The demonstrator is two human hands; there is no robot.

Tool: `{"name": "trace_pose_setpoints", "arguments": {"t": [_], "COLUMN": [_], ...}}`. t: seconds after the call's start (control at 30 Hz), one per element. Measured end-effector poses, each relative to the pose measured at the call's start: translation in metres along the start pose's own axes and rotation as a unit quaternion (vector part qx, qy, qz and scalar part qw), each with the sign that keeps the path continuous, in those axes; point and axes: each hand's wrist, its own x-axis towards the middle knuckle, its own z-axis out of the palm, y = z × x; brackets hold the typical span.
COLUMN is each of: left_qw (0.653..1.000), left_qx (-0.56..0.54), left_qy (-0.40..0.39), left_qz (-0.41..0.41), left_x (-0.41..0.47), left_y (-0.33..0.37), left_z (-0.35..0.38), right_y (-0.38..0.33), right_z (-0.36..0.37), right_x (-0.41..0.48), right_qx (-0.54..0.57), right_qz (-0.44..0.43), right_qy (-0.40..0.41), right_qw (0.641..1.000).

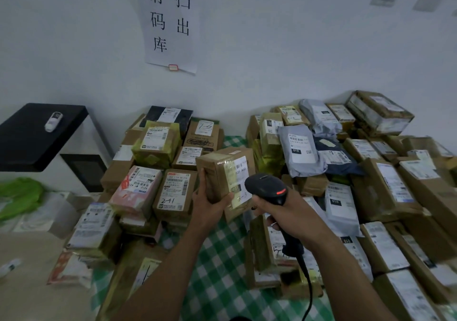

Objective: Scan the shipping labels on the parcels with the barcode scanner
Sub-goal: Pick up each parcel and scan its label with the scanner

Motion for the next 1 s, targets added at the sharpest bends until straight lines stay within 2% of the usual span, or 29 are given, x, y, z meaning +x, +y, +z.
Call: {"name": "trace_pose_setpoints", "arguments": {"t": [0.2, 0.47, 0.6, 0.7, 0.8, 1.0], "left_qw": [1.000, 1.000, 0.999, 0.997, 0.992, 0.982], "left_qx": [-0.012, -0.002, -0.016, -0.027, -0.019, 0.030], "left_qy": [-0.004, -0.011, -0.038, -0.074, -0.113, -0.097], "left_qz": [0.015, 0.015, 0.009, 0.005, -0.050, -0.157], "left_x": [-0.009, 0.003, -0.013, -0.043, -0.085, -0.142], "left_y": [0.016, 0.003, 0.017, 0.029, 0.029, -0.005], "left_z": [-0.002, -0.006, -0.009, -0.020, -0.042, -0.081], "right_y": [-0.002, 0.001, 0.005, 0.014, 0.023, 0.052], "right_z": [-0.002, -0.001, 0.000, 0.005, 0.018, 0.060], "right_x": [0.001, 0.005, 0.005, 0.006, 0.007, 0.009], "right_qx": [-0.004, -0.009, 0.012, 0.030, 0.036, 0.018], "right_qz": [0.007, 0.007, 0.003, -0.005, -0.018, -0.007], "right_qy": [-0.018, -0.026, -0.024, 0.011, 0.028, -0.044], "right_qw": [1.000, 1.000, 1.000, 0.999, 0.999, 0.999]}}
